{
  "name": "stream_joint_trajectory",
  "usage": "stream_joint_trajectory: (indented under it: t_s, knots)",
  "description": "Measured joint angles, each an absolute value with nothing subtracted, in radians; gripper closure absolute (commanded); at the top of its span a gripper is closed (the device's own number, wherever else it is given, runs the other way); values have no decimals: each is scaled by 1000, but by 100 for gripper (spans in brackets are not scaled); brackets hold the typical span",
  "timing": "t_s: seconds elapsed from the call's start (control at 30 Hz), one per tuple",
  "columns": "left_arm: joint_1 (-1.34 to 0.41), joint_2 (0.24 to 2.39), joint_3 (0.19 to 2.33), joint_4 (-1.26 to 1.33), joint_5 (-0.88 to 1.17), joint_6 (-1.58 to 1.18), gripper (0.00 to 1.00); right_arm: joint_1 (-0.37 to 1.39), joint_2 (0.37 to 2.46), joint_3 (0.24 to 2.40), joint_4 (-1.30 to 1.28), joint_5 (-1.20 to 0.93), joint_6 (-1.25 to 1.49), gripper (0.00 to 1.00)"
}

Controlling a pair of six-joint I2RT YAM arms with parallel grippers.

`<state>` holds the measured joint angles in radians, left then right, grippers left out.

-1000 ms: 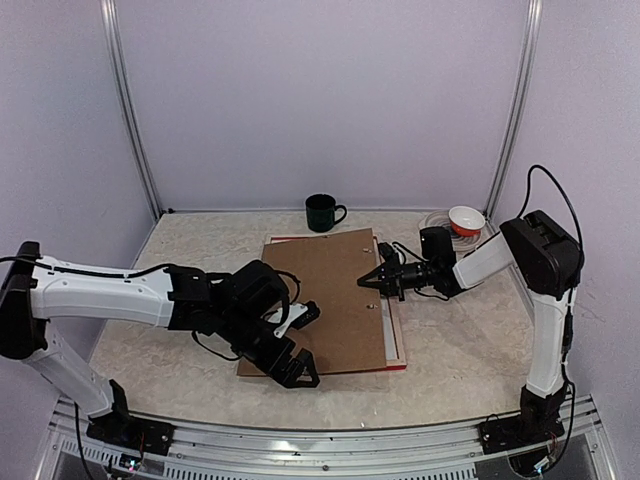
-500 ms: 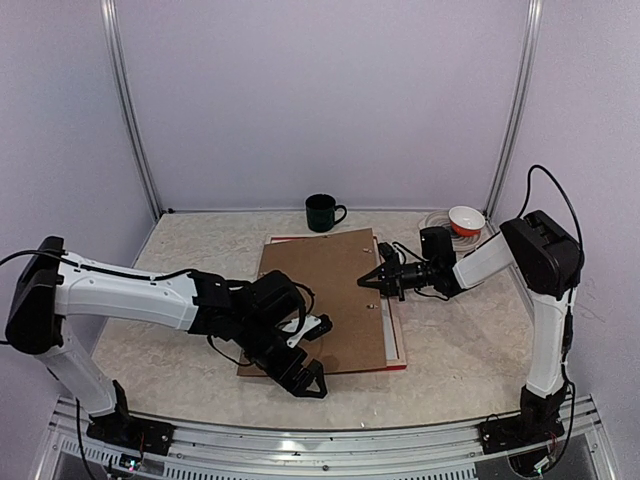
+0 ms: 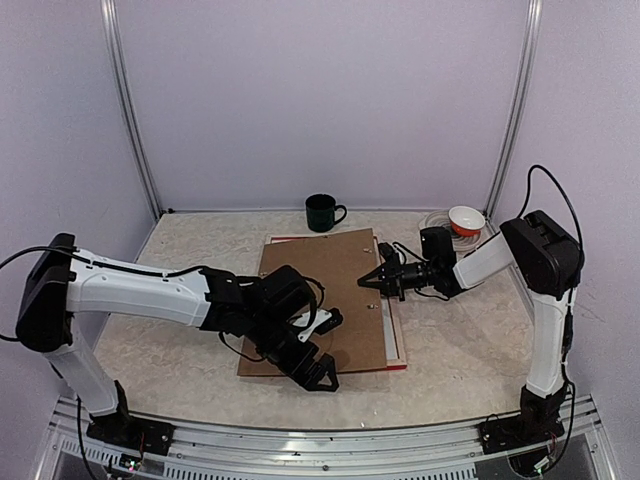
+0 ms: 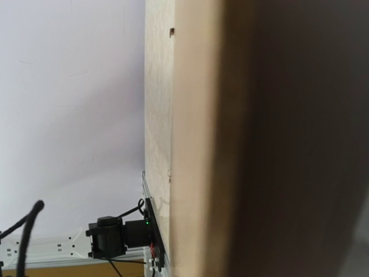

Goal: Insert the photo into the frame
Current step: Place the backboard on the frame body.

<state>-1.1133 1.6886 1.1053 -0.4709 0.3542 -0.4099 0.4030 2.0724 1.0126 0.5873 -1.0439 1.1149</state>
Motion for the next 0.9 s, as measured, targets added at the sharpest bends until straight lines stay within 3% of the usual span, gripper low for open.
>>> stream_joint_trajectory:
  t_s: [0.9]
  knots:
    - [-1132,1695,1103,-476,351,-413,1,403,2073,1007,595,-1043,1116,100]
